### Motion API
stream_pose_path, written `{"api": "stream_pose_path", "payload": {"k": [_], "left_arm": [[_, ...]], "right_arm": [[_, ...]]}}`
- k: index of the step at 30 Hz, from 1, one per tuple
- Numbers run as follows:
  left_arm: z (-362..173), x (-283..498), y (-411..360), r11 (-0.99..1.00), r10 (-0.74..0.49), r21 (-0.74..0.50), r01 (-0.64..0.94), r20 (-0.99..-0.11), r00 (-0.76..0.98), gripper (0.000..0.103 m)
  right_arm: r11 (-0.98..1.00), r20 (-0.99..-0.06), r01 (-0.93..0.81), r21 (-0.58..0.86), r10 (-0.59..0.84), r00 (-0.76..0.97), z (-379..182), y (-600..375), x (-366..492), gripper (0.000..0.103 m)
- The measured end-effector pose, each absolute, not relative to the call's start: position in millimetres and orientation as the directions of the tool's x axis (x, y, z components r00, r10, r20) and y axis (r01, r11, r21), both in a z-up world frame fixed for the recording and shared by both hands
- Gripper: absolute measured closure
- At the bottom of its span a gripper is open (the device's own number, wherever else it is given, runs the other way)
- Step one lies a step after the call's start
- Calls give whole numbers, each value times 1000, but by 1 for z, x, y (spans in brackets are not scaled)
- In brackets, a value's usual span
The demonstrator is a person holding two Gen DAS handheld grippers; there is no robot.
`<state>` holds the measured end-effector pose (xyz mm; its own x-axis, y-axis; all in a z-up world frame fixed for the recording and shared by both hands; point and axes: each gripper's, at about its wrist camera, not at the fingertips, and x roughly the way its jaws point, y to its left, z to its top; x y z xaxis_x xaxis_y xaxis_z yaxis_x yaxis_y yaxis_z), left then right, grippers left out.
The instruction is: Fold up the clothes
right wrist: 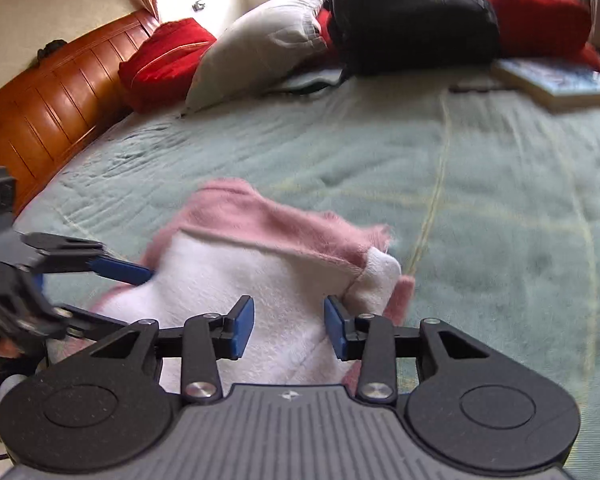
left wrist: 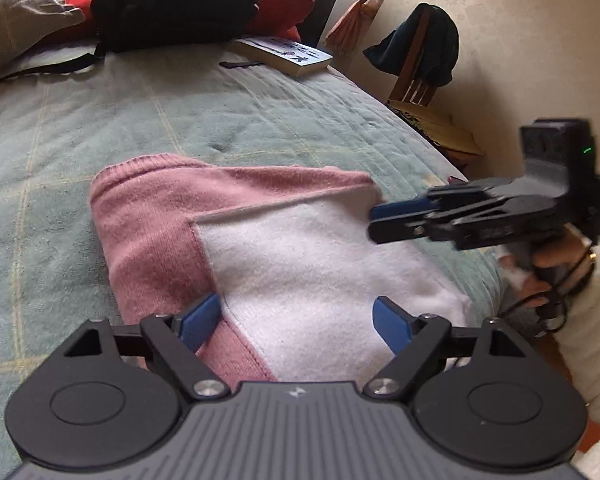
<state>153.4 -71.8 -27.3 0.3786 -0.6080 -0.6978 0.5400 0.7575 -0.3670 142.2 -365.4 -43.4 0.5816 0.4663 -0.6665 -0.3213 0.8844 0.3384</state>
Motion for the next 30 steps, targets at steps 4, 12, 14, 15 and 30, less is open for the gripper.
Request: {"api": "stream_pose_path", "payload": {"k": [4, 12, 14, 15, 30], "left_arm": [[1, 128, -62, 740, -632, -374, 559, -671, 388, 19], [-35, 90, -66, 757, -601, -414, 505, -745, 291, 18], [-23, 81, -60, 771, -592, -397, 498, -736, 330, 18], [-14, 76, -58, 782, -578, -373, 499, -734, 356, 17], [-6, 48, -22, 952, -264, -104, 288, -754, 601, 8]], "right_arm": [[893, -662, -336, 299, 448, 601, -36, -360, 134, 55], [905, -664, -325, 274, 422, 617, -32, -358, 121, 48], [916, -675, -326, 232, 394, 624, -26, -353, 112, 40], [921, -675, -331, 208, 380, 632, -21, -349, 105, 36], [881, -715, -458, 115, 393, 577, -35, -252, 121, 9]]}}
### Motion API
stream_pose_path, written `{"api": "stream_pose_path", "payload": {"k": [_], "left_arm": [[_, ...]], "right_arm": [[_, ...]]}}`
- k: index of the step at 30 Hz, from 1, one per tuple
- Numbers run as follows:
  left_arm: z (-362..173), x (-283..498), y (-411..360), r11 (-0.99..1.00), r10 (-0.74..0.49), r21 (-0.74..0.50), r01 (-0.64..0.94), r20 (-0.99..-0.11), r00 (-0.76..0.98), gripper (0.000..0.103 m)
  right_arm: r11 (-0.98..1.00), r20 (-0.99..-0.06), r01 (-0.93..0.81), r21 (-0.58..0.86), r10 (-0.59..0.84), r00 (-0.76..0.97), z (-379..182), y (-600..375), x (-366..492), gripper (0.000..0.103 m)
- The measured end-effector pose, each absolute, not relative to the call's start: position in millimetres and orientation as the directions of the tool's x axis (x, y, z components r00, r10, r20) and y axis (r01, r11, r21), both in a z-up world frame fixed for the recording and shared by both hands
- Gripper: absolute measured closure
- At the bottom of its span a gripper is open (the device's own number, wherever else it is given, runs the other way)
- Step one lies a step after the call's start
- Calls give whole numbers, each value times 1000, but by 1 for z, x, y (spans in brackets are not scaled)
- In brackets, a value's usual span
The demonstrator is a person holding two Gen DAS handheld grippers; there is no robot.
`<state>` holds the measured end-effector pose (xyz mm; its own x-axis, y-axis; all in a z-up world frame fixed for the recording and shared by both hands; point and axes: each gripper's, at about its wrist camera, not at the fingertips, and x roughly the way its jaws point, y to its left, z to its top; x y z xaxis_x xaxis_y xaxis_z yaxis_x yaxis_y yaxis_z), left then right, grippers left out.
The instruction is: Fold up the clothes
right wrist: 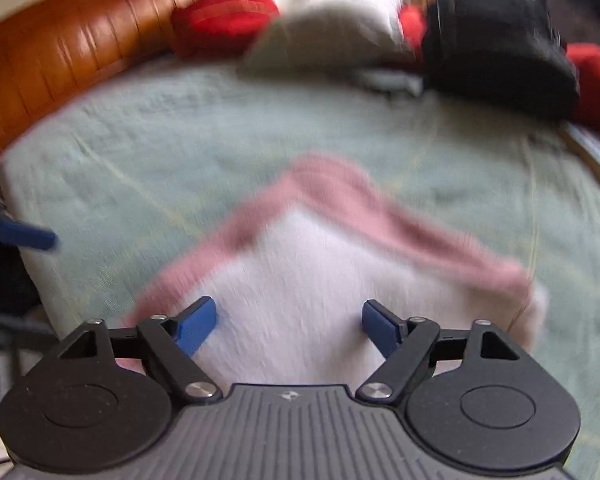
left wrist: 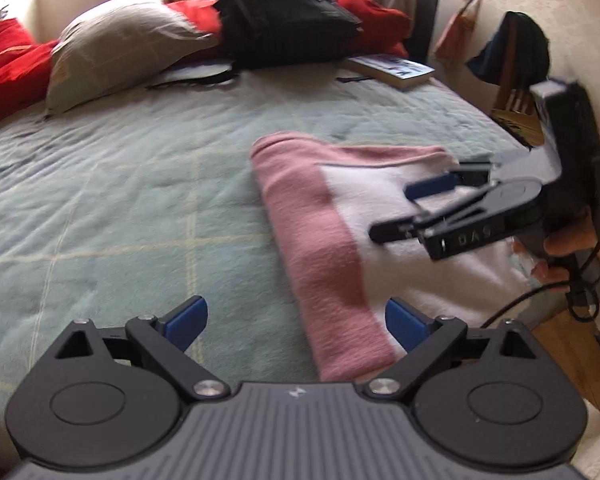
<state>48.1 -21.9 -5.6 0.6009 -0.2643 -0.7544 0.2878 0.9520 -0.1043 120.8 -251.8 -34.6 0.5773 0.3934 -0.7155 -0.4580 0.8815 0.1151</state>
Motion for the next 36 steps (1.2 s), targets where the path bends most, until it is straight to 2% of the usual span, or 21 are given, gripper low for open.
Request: {"api": "stream_pose_path", "payload": {"k": [2, 7, 11, 13, 18, 24, 27, 31, 36], "left_arm": [[-11, 50, -16, 953, -276, -135, 271, -756, 594, 8], [-14, 57, -6, 962, -264, -163, 218, -752, 604, 8], [-16, 55, -3, 967, -251, -169, 189, -751, 611, 8], [-18, 52, -5, 966, -257, -176, 192, -751, 608, 8], [-22, 42, -15, 954, -296, -200, 222, -741, 603, 8], [-17, 34, -24, 956, -286, -171, 239, -736, 614, 8], [-14, 29, -24, 954, -292, -178, 240, -725, 623, 8], [-15, 27, -27, 956, -286, -171, 239, -729, 623, 7], [-15, 25, -37, 957, -272, -137, 257, -736, 620, 7]], "right_arm": [[888, -733, -445, 118, 380, 564, -48, -253, 119, 7], [889, -727, -444, 110, 377, 573, -27, -260, 101, 7], [821, -708, -521, 235, 512, 487, -16, -267, 81, 7], [804, -714, -541, 248, 529, 459, -17, -268, 70, 7], [835, -774, -493, 244, 474, 420, -39, -286, 48, 7], [818, -720, -524, 239, 511, 469, -20, -283, 27, 6], [807, -746, -549, 216, 500, 440, -26, -270, 26, 6], [842, -815, -521, 139, 396, 423, -45, -271, 20, 6], [826, -749, -527, 200, 476, 461, -22, -279, 11, 4]]}}
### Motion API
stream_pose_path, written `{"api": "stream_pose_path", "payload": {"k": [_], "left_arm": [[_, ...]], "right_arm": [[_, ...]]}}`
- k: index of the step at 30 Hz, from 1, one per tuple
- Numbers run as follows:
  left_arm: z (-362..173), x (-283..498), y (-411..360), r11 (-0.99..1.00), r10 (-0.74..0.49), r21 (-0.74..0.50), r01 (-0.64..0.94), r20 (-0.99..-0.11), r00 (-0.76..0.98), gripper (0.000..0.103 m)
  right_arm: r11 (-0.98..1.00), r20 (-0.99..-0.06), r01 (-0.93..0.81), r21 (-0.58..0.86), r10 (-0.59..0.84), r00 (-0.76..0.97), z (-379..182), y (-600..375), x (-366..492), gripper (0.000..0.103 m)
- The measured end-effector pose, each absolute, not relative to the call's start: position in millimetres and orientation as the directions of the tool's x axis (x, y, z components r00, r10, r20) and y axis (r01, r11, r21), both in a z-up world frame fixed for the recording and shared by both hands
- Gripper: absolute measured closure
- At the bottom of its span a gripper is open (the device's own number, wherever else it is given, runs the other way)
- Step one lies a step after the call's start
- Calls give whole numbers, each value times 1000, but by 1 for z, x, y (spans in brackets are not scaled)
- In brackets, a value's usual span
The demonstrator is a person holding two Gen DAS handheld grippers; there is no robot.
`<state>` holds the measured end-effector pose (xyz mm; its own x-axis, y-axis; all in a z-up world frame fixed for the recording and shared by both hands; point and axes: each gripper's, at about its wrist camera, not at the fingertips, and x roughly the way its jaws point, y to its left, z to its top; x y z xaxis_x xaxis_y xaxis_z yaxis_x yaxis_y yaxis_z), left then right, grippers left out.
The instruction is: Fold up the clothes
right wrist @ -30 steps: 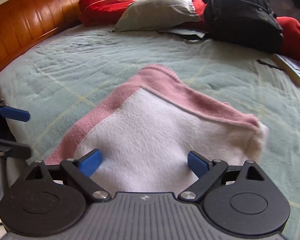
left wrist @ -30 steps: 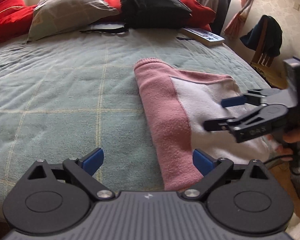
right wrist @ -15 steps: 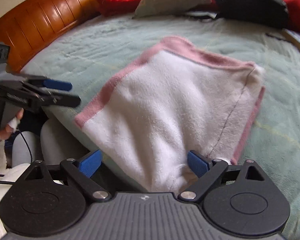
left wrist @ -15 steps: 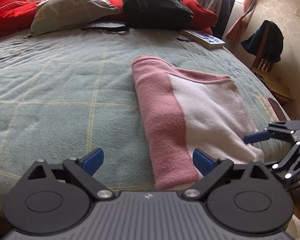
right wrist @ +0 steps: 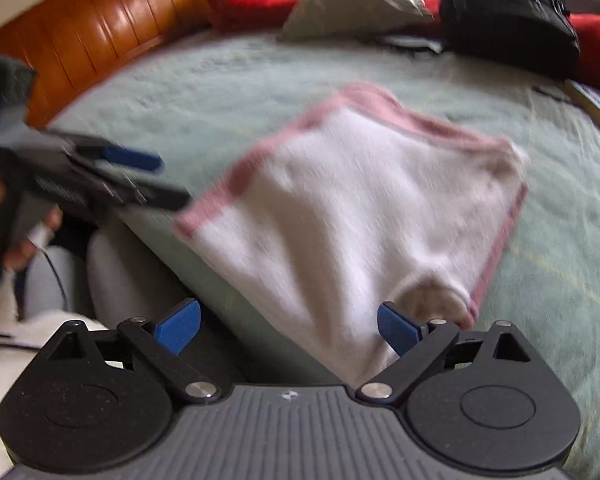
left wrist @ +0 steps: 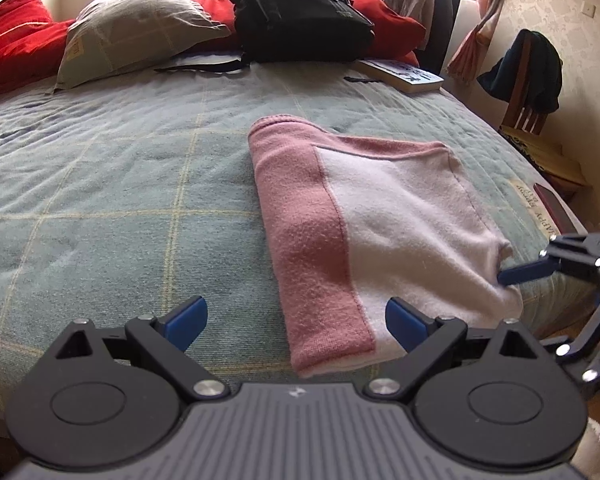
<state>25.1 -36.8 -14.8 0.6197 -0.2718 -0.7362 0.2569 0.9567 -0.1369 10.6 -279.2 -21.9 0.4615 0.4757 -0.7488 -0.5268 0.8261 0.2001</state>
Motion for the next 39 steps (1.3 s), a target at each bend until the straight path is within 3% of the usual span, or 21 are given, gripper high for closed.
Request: {"api": "stream_pose_path", "payload": {"k": [3, 8, 11, 15, 18, 24, 34, 39], "left_arm": [[-13, 23, -40, 953, -279, -132, 272, -732, 622, 7], [-12, 22, -41, 951, -287, -137, 277, -728, 623, 7], [-13, 22, -42, 952, -284, -136, 275, -730, 622, 7], [-13, 21, -40, 952, -286, -141, 272, -727, 624, 7], [-13, 20, -36, 953, -288, -151, 263, -722, 630, 7], [-16, 22, -30, 953, -295, -174, 249, -723, 625, 7], [-15, 26, -26, 951, -305, -197, 237, -718, 626, 7], [-15, 33, -20, 944, -329, -245, 219, -710, 623, 7]], "right_arm": [[800, -741, -557, 225, 511, 436, -23, -267, 11, 4], [845, -817, -507, 169, 408, 407, -45, -270, 13, 5], [837, -777, -505, 210, 456, 434, -30, -277, 10, 4], [847, -735, -519, 115, 424, 529, -7, -277, 21, 4], [859, -716, -494, 131, 427, 553, -8, -289, 48, 4], [912, -766, -372, 173, 362, 531, -47, -317, 73, 2], [889, -644, -410, 203, 436, 628, -10, -320, 107, 2], [907, -693, -373, 197, 398, 601, -38, -321, 135, 2]]}}
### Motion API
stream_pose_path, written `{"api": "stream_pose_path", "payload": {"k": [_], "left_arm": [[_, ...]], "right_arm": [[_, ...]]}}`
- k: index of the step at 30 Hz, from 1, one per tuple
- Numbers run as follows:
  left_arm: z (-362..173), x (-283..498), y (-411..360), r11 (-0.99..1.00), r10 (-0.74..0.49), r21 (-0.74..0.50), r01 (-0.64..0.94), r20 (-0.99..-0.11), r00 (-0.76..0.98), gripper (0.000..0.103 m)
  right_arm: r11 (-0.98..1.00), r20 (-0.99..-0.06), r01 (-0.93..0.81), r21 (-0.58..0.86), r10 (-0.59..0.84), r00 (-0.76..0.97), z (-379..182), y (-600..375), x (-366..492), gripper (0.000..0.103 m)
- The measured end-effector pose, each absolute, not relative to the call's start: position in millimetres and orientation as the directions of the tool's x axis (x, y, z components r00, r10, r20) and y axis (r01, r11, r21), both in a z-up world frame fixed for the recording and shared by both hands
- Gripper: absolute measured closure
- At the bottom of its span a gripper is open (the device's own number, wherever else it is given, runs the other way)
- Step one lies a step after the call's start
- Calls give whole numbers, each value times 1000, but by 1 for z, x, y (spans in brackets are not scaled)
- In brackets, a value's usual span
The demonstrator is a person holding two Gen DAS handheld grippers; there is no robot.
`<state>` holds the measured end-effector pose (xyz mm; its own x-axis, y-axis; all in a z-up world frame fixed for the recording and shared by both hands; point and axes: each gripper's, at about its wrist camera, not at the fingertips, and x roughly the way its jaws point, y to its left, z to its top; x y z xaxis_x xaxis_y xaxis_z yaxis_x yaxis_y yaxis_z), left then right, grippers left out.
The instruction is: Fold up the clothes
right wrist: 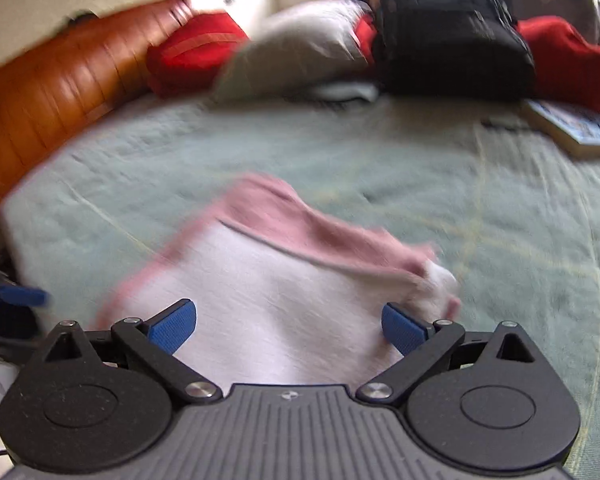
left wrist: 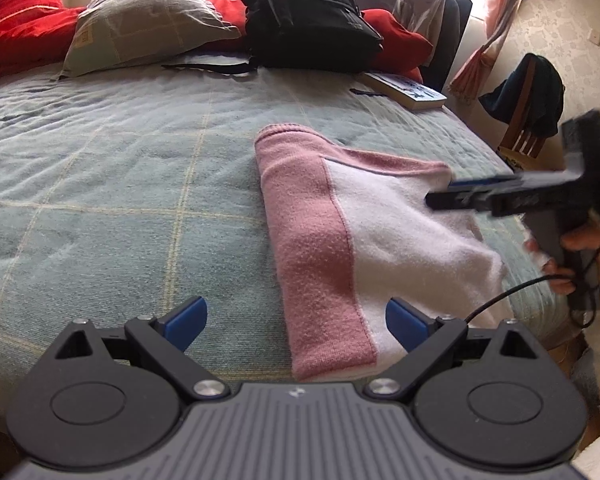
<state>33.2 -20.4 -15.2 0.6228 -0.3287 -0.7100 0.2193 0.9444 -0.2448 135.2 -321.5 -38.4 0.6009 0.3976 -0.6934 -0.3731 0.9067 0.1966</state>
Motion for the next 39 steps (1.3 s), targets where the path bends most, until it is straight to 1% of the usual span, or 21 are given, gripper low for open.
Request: {"api": "stream_pose_path", "payload": {"k": [3, 7, 15, 17, 20, 24, 28, 31, 33, 36, 39], "left_arm": [[-16, 37, -20, 933, -361, -282, 226, -702, 614, 7], [-14, 45, -26, 930, -368, -284, 234, -710, 600, 7], [7, 69, -58, 902, -418, -249, 352, -710, 568, 7], [10, 79, -68, 879, -457, -266, 395, -705, 542, 7], [7, 92, -86, 861, -481, -270, 431, -707, 518, 7], [-7, 104, -97, 835, -527, -326, 443, -707, 472, 7], [-19, 109, -90, 821, -558, -374, 430, -682, 473, 2], [-17, 110, -83, 810, -582, -418, 411, -661, 474, 2], [-12, 108, -80, 809, -585, -427, 405, -654, 479, 2], [-3, 103, -82, 792, -607, -424, 440, -627, 488, 2], [-9, 102, -86, 777, -623, -434, 455, -632, 461, 2]], "right_arm": [[909, -669, -346, 233, 408, 621, -41, -337, 127, 2], [907, -602, -298, 297, 420, 679, -29, -358, 102, 2], [879, -565, -293, 376, 468, 679, -36, -365, 83, 1], [881, -562, -288, 377, 464, 684, -35, -364, 85, 1], [880, -563, -276, 388, 463, 685, -38, -365, 88, 1], [883, -572, -262, 389, 454, 683, -43, -368, 88, 1], [886, -582, -250, 391, 448, 679, -47, -371, 87, 1], [887, -580, -245, 393, 445, 682, -47, -372, 87, 0], [886, -578, -242, 395, 445, 684, -47, -373, 87, 0], [886, -576, -244, 395, 445, 686, -46, -372, 87, 0], [888, -579, -243, 391, 443, 685, -46, -370, 87, 0]]}}
